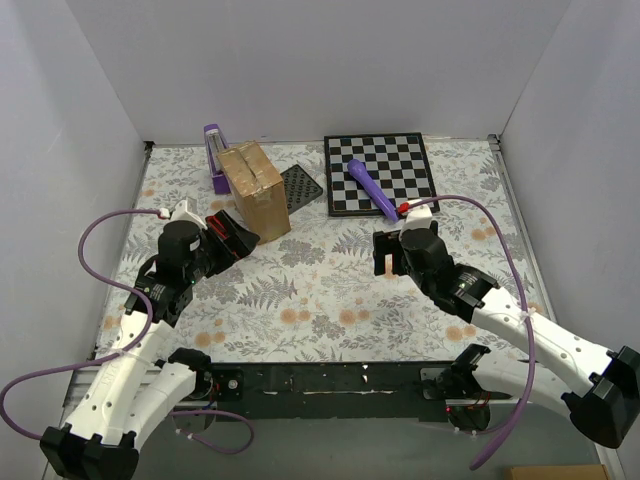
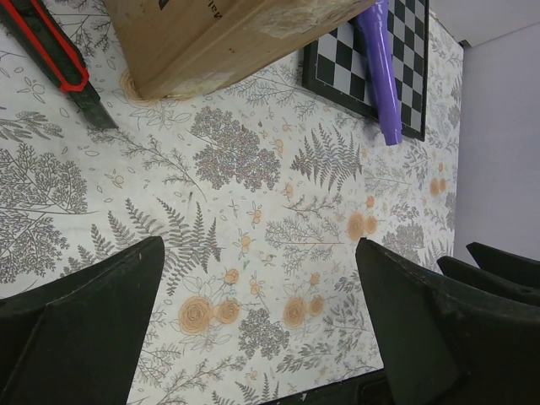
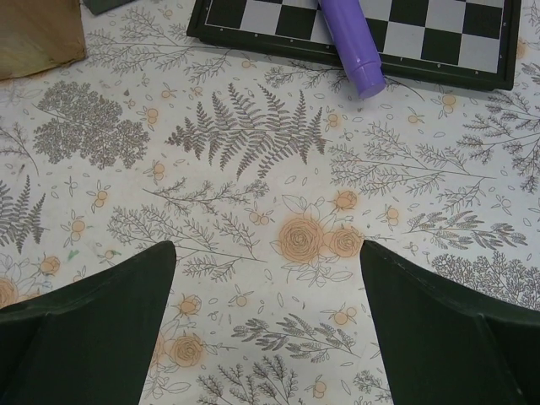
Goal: Unpack the express box
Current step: Move the express box to the center of the board.
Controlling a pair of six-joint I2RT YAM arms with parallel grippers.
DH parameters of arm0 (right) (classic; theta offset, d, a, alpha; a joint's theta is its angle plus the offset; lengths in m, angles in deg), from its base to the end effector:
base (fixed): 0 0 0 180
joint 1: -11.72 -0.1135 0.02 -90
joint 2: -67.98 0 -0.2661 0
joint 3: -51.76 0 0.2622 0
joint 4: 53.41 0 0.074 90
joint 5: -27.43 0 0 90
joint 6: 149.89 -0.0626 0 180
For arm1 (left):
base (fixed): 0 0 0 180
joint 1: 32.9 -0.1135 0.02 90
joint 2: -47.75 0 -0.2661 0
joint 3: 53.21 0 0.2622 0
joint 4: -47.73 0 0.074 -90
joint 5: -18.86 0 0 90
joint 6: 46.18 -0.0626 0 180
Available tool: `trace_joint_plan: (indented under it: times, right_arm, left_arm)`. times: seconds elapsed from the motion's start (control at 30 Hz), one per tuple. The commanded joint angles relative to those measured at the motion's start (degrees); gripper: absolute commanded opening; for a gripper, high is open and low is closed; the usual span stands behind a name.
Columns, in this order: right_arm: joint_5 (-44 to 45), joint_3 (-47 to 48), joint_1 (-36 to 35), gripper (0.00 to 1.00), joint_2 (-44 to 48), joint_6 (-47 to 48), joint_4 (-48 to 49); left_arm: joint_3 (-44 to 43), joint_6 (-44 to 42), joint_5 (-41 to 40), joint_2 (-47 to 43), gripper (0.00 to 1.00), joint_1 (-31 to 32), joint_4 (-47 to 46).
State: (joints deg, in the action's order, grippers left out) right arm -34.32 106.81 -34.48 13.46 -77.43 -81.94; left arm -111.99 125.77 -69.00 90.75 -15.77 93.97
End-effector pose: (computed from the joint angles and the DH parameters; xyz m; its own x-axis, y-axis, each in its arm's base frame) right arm 0.1887 0.1540 0.2720 -0.4143 -0.0484 -0.9089 -0.2325 0.9711 0.0542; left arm 0.1861 -0.0598 0.2971 -0.3897 -0.9153 -0.1020 -0.4341 0.2802 -0.8561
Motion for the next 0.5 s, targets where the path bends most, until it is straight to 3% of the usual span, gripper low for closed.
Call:
trace_joint_plan:
  times: [0.0,0.23,0.47]
  right_arm:
    - [-1.00,1.33,-0.12,0.98,1.52,1.02,3.01]
    - [-1.53,2.30,-0.12,0.98,0.73,1.81,2.56]
    - [-3.81,1.42,-0.12,0.98,0.82,1.98,4.06]
  left_arm:
    - [-2.77,-2.85,-1.43,0.49,0.98,0.28,1.17]
    - [-5.24,-5.40,0.33,1.73,0.98,0.28,0.29]
    - [-8.75,-5.14,-5.98,3.58,0.98,0.28,1.53]
